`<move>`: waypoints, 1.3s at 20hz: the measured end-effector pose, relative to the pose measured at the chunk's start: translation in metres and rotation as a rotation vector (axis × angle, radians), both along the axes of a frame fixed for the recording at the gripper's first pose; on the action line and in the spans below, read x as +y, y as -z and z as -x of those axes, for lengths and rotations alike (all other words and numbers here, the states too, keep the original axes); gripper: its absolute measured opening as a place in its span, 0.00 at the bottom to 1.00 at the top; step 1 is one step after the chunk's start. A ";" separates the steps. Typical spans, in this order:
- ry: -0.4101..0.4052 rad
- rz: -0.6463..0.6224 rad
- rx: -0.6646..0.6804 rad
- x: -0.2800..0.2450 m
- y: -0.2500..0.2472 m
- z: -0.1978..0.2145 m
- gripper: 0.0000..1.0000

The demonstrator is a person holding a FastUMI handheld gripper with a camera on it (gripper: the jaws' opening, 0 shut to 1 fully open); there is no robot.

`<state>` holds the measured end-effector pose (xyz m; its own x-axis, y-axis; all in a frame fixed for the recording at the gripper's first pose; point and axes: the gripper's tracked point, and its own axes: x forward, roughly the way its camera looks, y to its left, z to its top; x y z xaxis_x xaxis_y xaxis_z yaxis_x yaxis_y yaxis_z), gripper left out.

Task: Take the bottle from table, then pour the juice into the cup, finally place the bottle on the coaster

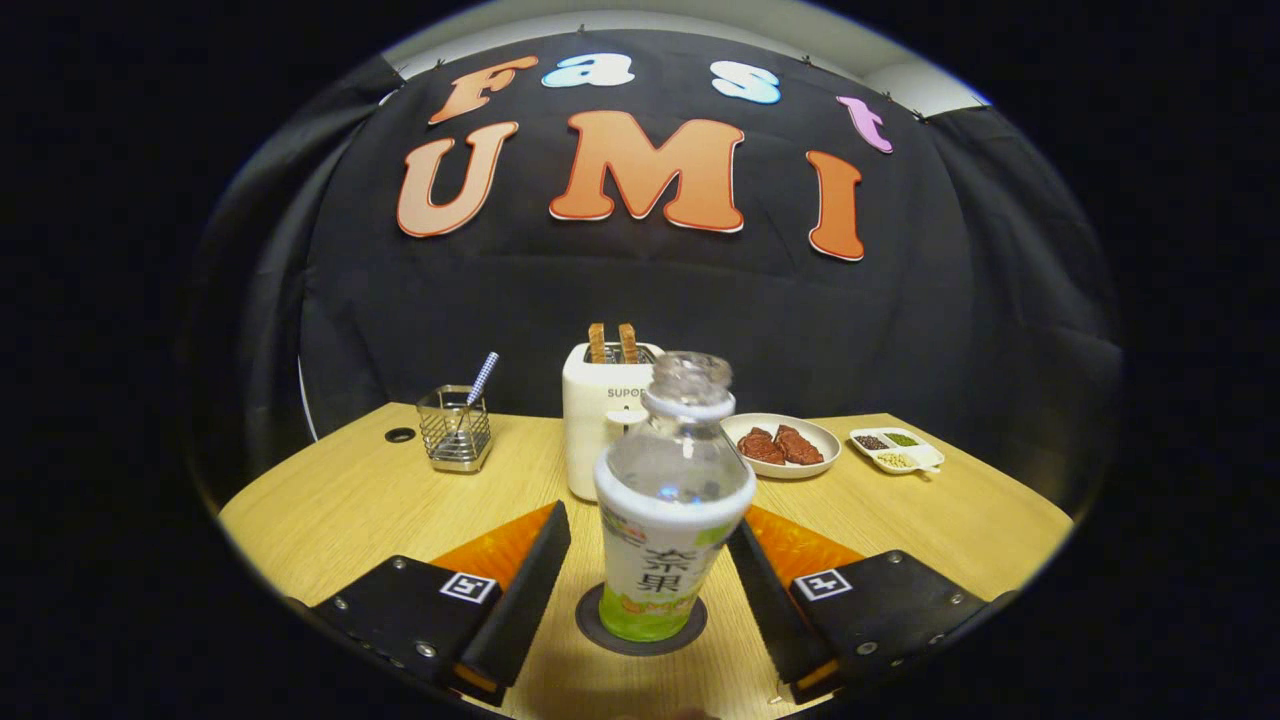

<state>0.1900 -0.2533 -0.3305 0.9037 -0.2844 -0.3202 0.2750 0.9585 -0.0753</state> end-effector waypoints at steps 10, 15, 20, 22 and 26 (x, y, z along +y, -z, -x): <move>-0.108 -0.074 -0.263 0.070 -0.141 0.080 0.97; -0.185 -0.067 -0.301 0.114 -0.218 0.131 0.97; -0.216 -0.029 -0.339 0.149 -0.303 0.170 0.97; -0.251 -0.059 -0.369 0.169 -0.327 0.183 0.97; -0.308 -0.073 -0.393 0.194 -0.350 0.201 0.96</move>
